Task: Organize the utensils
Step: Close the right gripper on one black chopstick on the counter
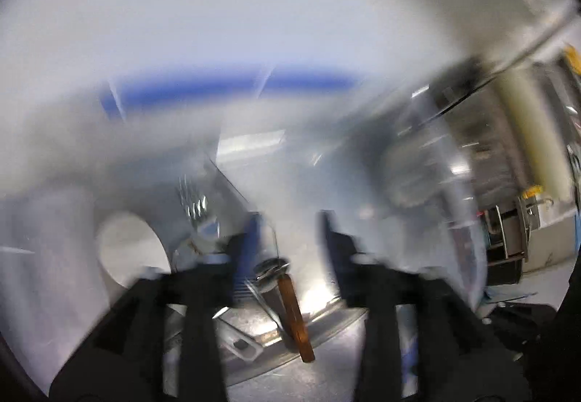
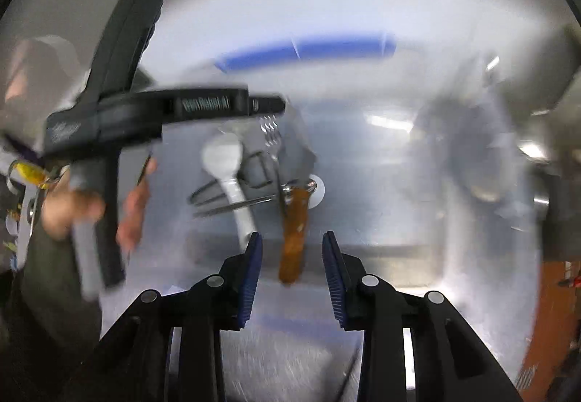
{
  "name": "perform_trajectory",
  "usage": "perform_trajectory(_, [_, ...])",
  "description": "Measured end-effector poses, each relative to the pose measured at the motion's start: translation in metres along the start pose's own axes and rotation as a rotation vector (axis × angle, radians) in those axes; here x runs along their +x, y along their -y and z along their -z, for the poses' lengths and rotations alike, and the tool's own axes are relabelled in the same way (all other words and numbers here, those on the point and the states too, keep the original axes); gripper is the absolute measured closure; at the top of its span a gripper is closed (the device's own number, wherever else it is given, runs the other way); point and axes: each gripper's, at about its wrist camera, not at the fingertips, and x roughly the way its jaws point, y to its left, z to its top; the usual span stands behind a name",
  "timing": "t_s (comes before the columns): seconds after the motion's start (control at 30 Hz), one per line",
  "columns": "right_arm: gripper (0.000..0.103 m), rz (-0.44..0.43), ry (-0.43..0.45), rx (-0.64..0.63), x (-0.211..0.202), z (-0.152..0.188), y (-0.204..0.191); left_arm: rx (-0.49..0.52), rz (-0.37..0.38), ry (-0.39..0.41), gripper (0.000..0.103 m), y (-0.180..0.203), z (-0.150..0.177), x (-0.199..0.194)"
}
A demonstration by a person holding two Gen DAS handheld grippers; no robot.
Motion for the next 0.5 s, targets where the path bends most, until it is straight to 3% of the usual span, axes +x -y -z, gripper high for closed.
perform_trajectory(0.03, [0.057, 0.007, 0.031, -0.024, -0.019, 0.014, -0.003, 0.031, 0.008, 0.070, 0.032, 0.009, 0.004, -0.025])
perform_trajectory(0.1, [0.053, 0.053, 0.077, -0.068, -0.050, 0.058, -0.012, 0.096, 0.060, 0.204, 0.031, 0.028, 0.020, -0.081])
perform_trajectory(0.2, [0.053, 0.203, 0.041, -0.088, -0.043, 0.125, -0.013, 0.130, 0.167, 0.272, 0.023, 0.044, 0.058, -0.136])
perform_trajectory(0.27, [0.053, 0.268, -0.035, -0.036, -0.018, 0.169, -0.005, 0.163, 0.226, 0.283, 0.018, 0.051, 0.092, -0.156])
perform_trajectory(0.4, [0.061, 0.250, -0.165, 0.080, 0.034, 0.236, 0.008, 0.211, 0.243, 0.205, 0.018, 0.064, 0.162, -0.146])
perform_trajectory(0.5, [0.063, 0.268, -0.214, 0.099, 0.061, 0.263, 0.005, 0.156, 0.303, -0.006, 0.018, 0.066, 0.207, -0.105])
